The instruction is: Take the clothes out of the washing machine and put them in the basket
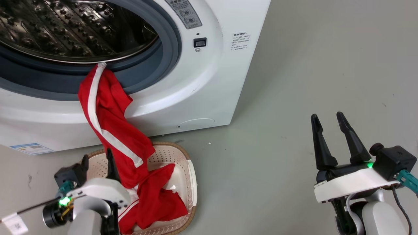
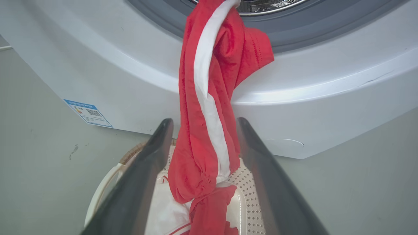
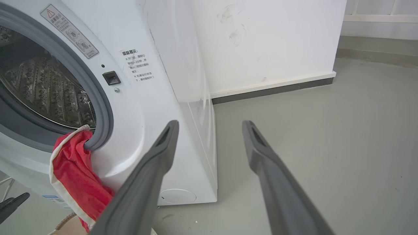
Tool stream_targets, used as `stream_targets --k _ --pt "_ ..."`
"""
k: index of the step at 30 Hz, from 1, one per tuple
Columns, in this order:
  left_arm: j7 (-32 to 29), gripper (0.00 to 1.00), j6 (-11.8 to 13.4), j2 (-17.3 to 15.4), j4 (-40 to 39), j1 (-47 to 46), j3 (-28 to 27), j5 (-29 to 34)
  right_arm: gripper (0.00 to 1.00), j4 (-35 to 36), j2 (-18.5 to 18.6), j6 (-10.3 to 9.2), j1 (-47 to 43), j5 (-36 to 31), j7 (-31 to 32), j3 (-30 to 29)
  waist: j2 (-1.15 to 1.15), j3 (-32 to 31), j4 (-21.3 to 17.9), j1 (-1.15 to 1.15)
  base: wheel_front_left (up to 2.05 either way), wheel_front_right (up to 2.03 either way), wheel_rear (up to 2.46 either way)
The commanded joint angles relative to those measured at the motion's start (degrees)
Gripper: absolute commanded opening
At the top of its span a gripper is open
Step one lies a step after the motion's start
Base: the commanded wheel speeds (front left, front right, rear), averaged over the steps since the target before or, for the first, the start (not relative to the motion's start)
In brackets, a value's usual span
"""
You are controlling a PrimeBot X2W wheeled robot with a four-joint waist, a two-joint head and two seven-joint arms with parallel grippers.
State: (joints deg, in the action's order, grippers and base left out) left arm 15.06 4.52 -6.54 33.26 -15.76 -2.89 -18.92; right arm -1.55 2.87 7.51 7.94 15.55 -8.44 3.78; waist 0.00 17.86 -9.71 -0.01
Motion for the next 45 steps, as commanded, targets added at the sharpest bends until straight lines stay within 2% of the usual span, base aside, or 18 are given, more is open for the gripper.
stream_targets --k 1,5,11,20,33,34,36,45 --pt "0.2 1.0 -0.8 -0.9 0.8 -2.0 -0.3 1.2 1.0 0.6 0.0 -0.04 -0.6 0.5 0.2 0.1 0.0 0.5 -0.4 0.01 0.0 0.0 0.0" --pt "-0.2 1.0 -2.7 -3.1 6.1 -6.0 0.5 2.2 1.0 0.8 0.0 -0.04 -0.3 1.2 -0.2 0.3 0.0 1.7 -1.4 0.01 0.0 0.0 0.0" --pt "-4.7 1.0 -4.4 -7.4 13.6 -13.8 1.4 2.7 1.0 0.2 0.0 -0.04 1.2 2.2 -1.3 1.0 0.0 4.8 -3.5 0.01 0.0 0.0 0.0" --pt "-8.9 1.0 -5.4 -13.2 20.7 -23.2 1.3 2.4 1.0 -2.7 0.0 -0.04 3.5 4.7 -4.1 2.6 0.0 8.6 -6.7 0.01 0.0 0.0 0.0" --pt "-8.4 1.0 -5.9 -15.3 25.6 -28.4 1.3 1.3 1.0 -5.3 0.0 -0.04 5.2 5.4 -5.5 3.5 0.0 9.5 -7.8 0.01 0.0 0.0 0.0" --pt "-8.3 0.83 -5.9 -15.3 26.0 -28.6 1.3 1.2 1.0 -5.4 0.0 -0.04 5.2 5.3 -5.6 3.5 0.0 9.4 -7.8 0.01 0.0 0.0 0.0" --pt "-8.0 0.0 -6.1 -15.4 26.6 -29.0 1.5 1.2 1.0 -5.6 0.0 -0.04 5.3 5.2 -5.7 3.5 0.0 9.3 -7.9 0.01 0.0 0.0 0.0" --pt "-3.6 0.0 -6.4 -13.9 29.0 -26.0 1.7 0.2 1.0 -6.6 0.0 -0.04 3.7 4.7 -5.8 2.9 0.0 5.6 -7.3 0.01 0.0 0.0 0.0"
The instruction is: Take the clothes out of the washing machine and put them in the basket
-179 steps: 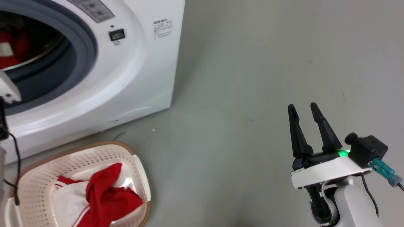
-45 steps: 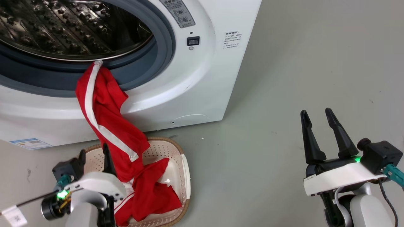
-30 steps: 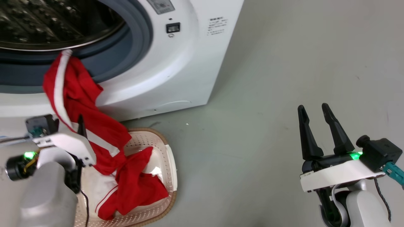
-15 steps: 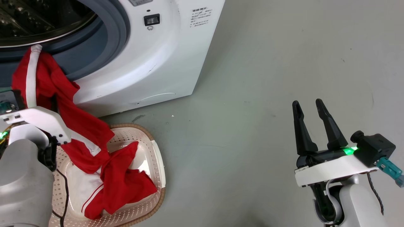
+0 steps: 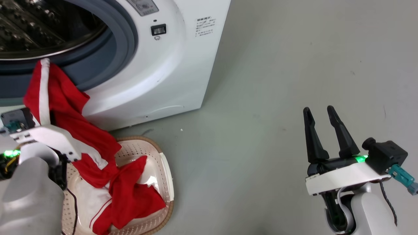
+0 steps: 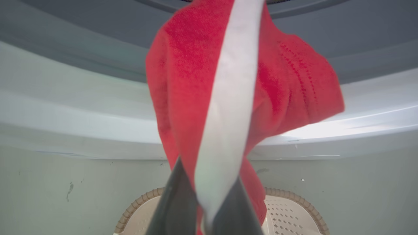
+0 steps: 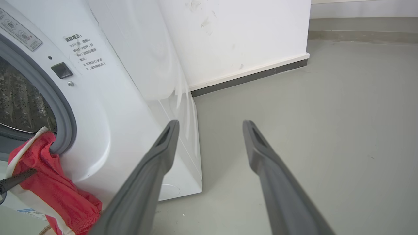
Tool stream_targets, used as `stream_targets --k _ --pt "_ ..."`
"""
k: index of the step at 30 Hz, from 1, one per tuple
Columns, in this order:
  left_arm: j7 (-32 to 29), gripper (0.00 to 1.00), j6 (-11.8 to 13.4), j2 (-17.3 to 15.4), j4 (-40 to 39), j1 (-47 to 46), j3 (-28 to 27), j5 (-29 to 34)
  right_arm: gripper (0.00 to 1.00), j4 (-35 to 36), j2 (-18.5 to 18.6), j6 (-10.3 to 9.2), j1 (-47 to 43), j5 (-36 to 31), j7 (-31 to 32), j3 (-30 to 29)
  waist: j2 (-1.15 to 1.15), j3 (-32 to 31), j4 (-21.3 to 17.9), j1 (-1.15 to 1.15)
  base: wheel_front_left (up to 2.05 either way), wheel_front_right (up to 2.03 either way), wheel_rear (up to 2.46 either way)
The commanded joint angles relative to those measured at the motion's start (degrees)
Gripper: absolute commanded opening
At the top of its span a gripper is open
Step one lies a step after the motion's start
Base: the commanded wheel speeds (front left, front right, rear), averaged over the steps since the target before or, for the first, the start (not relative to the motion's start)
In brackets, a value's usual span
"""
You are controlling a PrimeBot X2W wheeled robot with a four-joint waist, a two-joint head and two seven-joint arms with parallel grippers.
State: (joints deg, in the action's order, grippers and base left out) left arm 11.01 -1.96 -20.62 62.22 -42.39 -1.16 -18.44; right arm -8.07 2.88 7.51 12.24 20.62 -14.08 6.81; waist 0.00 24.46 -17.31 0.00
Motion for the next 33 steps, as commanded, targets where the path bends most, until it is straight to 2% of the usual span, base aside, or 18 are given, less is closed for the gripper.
stream_targets --k 1,7,19,27,33 --pt "1.2 0.0 0.0 0.6 -0.1 1.3 0.0 -0.4 1.0 -0.2 0.0 -0.04 -0.9 -0.5 -0.1 -0.3 0.0 -1.7 0.5 0.0 0.0 0.0 0.0" --pt "4.0 0.0 0.1 2.8 -4.0 6.2 0.3 0.0 1.0 0.2 0.0 -0.04 -2.6 -1.3 0.9 -1.0 0.0 -6.4 2.3 0.0 0.0 0.0 0.0" --pt "3.8 0.0 0.4 9.2 -16.4 21.8 1.3 -0.8 1.0 3.9 0.0 -0.04 -6.9 -3.6 4.6 -2.4 0.0 -12.2 6.2 0.0 0.0 0.0 0.0" --pt "2.4 0.0 2.1 11.5 -16.6 26.9 1.3 -2.3 1.0 6.6 0.0 -0.04 -6.5 -4.0 6.1 -2.2 0.0 -9.3 6.5 0.0 0.0 0.0 0.0" --pt "2.4 0.0 3.1 11.1 -14.2 22.1 1.1 -2.6 1.0 7.9 0.0 -0.04 -3.8 -4.9 6.0 -2.0 0.0 -2.0 4.7 0.0 0.0 0.0 0.0"
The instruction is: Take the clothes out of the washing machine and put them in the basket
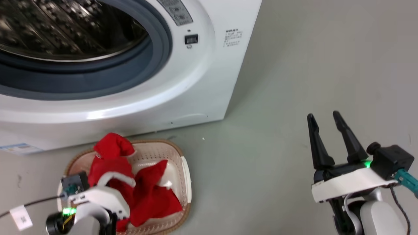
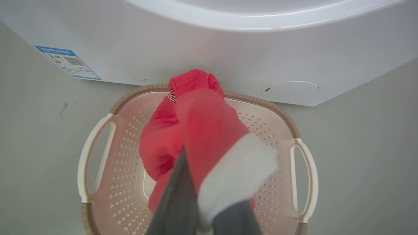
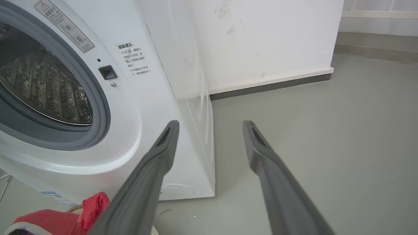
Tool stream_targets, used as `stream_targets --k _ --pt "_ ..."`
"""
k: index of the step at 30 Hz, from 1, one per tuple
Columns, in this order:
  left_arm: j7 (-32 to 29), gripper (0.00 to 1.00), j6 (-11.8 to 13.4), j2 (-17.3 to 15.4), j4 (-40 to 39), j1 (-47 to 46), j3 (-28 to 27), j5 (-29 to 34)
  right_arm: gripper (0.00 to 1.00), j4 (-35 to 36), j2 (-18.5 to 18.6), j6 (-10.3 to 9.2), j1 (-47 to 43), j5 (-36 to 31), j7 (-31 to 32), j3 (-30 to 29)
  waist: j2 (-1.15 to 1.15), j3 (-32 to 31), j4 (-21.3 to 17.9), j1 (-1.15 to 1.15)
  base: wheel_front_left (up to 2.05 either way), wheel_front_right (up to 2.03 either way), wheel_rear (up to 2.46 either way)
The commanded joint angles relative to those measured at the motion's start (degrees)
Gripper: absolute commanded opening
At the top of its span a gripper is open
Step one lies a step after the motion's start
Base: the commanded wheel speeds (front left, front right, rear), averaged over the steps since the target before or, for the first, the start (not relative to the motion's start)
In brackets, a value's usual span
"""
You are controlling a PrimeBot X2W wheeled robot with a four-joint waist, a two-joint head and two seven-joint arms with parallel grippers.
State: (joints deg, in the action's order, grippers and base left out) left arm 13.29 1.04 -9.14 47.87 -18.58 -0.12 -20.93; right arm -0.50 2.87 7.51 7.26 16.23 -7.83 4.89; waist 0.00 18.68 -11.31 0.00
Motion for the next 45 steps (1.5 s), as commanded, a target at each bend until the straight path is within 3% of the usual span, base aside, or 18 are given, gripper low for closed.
stream_targets --k 1,16,28,29,30,39,45 --pt "0.3 0.0 0.4 -0.5 0.7 -2.9 0.1 0.0 1.0 0.4 0.0 -0.03 1.7 -0.6 -0.4 -0.1 0.0 5.3 -1.7 0.0 0.0 0.0 0.0" --pt "1.0 0.0 1.8 -1.8 15.5 -14.8 0.0 -0.4 1.0 -1.2 0.0 -0.04 7.9 1.4 -4.1 2.0 0.0 19.6 -6.1 0.0 0.0 0.0 0.0" --pt "0.0 0.02 0.7 -0.7 23.4 -18.6 -0.2 -2.1 1.0 -3.9 0.0 -0.04 10.6 2.2 -5.7 3.3 0.0 22.4 -7.3 0.0 0.0 0.0 0.0" --pt "-0.5 0.47 0.7 -0.7 23.9 -18.5 -0.3 -2.3 1.0 -4.1 0.0 -0.04 10.5 2.2 -5.8 3.3 0.0 22.1 -7.2 0.0 0.0 0.0 0.0" --pt "-1.0 1.0 0.4 -0.6 24.2 -18.4 -0.2 -2.3 1.0 -4.4 0.0 -0.04 10.5 2.2 -5.9 3.4 0.0 21.6 -7.2 0.0 0.0 0.0 0.0" --pt "-3.8 1.0 -2.3 0.3 25.6 -15.2 1.7 -2.1 1.0 -5.8 0.0 -0.04 8.6 1.1 -6.2 2.6 0.0 11.7 -5.2 0.0 0.0 0.0 0.0" --pt "-0.7 1.0 -3.5 1.3 25.3 -13.5 3.3 -1.3 1.0 -5.1 0.0 -0.04 5.4 0.0 -4.8 1.5 0.0 3.8 -2.5 0.0 0.0 0.0 0.0"
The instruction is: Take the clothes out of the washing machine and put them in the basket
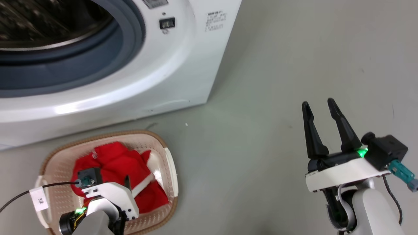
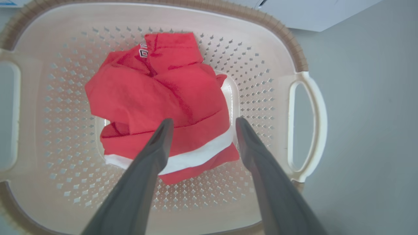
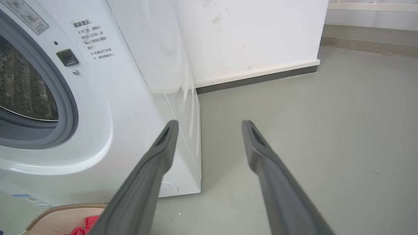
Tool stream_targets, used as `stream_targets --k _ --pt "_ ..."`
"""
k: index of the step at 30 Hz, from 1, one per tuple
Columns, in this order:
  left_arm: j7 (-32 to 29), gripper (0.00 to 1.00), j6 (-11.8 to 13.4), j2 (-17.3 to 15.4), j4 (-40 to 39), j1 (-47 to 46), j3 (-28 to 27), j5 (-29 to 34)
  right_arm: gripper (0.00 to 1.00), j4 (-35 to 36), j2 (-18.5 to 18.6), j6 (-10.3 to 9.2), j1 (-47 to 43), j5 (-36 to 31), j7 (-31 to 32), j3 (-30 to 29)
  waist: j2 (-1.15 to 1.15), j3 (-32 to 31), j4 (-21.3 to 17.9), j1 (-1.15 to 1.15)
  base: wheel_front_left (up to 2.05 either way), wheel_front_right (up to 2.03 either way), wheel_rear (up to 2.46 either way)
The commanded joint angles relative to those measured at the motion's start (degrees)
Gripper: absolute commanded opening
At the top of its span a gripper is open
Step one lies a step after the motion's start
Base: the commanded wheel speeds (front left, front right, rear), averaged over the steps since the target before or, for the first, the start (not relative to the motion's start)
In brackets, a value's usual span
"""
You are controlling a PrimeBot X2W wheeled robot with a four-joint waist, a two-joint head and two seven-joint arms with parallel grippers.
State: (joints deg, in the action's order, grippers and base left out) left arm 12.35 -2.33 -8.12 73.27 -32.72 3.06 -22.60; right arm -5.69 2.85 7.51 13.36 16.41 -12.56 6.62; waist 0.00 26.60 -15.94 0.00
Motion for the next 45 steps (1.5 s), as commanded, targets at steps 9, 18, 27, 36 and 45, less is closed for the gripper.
stream_targets --k 9,18,27,36,45 --pt "2.9 1.0 0.8 1.2 -10.1 3.4 1.1 2.3 1.0 2.2 0.0 -0.04 -5.8 -1.2 3.1 -1.5 0.0 -12.7 5.7 0.0 0.0 0.0 0.0" --pt "2.9 1.0 4.0 1.1 -34.1 12.2 -0.5 7.2 1.0 4.9 0.0 -0.03 -10.0 -2.5 5.8 -3.4 0.0 -18.4 8.9 0.0 0.0 0.0 0.0" --pt "2.8 1.0 6.3 0.9 -54.6 21.4 -0.8 11.9 1.0 7.3 0.0 -0.04 -13.7 -4.2 7.9 -4.7 0.0 -21.9 11.4 0.0 0.0 0.0 0.0" --pt "-0.1 1.0 8.5 -0.5 -67.3 30.6 0.0 14.1 1.0 8.6 0.0 -0.03 -16.9 -7.5 8.9 -7.3 0.0 -25.1 13.3 0.0 0.0 0.0 0.0" --pt "-3.9 1.0 9.5 -0.8 -72.9 36.0 0.3 13.5 1.0 9.6 0.0 -0.04 -18.9 -8.2 9.3 -7.7 0.0 -27.3 13.8 0.0 0.0 0.0 0.0"
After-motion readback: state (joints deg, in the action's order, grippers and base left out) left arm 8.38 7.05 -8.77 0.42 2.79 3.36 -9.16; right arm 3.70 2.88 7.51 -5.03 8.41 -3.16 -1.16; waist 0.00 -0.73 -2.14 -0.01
